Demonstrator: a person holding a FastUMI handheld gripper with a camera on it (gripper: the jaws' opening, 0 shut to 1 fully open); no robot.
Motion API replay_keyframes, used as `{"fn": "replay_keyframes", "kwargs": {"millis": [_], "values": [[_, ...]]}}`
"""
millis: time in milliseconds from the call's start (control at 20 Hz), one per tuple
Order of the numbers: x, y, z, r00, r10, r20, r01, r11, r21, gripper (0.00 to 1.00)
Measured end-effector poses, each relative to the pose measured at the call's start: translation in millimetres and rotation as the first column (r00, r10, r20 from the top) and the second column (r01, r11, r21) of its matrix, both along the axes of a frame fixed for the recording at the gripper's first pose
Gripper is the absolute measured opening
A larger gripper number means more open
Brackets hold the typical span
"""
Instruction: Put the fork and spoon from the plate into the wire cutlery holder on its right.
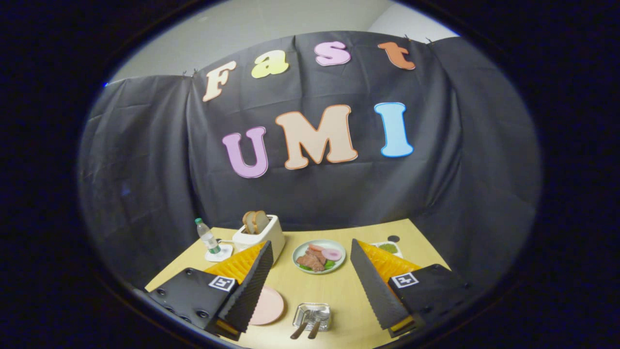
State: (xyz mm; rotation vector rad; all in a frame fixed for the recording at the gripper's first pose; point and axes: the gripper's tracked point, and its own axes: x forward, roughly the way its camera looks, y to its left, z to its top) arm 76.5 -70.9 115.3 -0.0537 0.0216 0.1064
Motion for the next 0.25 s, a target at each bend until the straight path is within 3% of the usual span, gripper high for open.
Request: {"fn": "replay_keyframes", "kwargs": {"millis": [250], "values": [[-2.2,-2.4,7.2,0.999,-0.008,0.038,0.01,0.999,-0.051,1.0]]}}
